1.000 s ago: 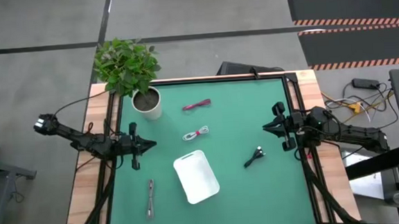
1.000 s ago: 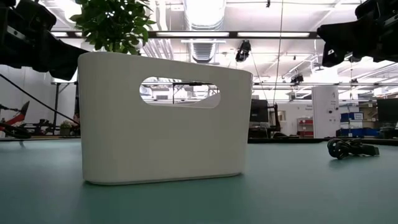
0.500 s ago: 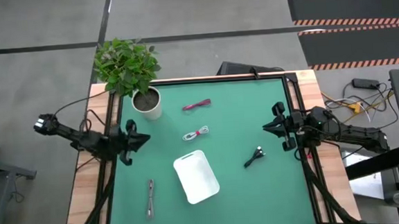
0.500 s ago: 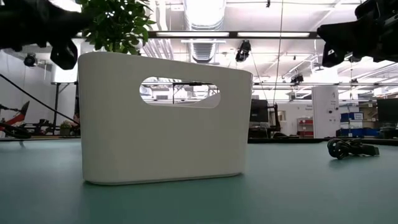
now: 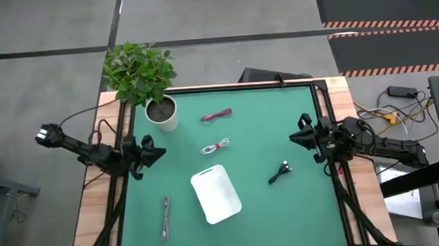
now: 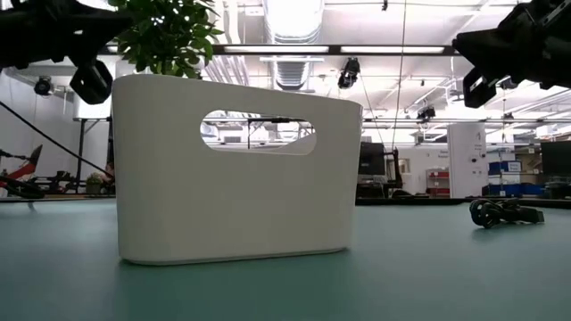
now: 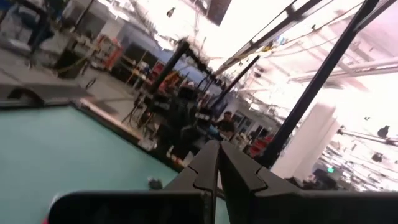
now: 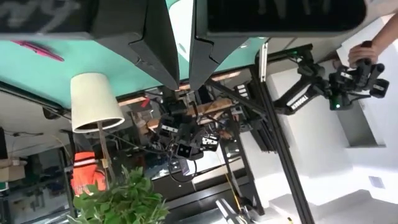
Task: Pick and place USB-C Cables
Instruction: Put the white and black charger cable into the white bin
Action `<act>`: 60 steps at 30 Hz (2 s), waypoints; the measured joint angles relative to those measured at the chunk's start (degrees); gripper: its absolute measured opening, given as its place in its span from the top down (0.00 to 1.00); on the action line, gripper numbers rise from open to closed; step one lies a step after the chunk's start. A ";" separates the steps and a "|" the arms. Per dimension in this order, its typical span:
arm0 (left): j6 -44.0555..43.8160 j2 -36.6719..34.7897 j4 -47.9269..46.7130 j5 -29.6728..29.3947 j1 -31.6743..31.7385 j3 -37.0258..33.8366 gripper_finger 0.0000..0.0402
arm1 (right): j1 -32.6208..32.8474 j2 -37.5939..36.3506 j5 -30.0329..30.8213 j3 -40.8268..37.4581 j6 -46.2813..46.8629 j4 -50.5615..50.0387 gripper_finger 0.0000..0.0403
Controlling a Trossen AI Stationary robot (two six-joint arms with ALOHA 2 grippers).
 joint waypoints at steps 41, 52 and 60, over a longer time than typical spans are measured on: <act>-59.35 40.40 -42.52 8.31 -0.09 33.42 1.00 | 0.00 0.42 8.56 6.68 -27.80 18.11 0.93; -73.27 50.63 -58.38 22.81 -1.98 49.70 1.00 | 0.00 0.42 8.62 6.67 -30.90 18.14 0.93; -81.41 58.51 -60.13 28.68 -5.36 55.64 1.00 | 0.00 0.42 8.61 6.67 -31.61 18.14 0.93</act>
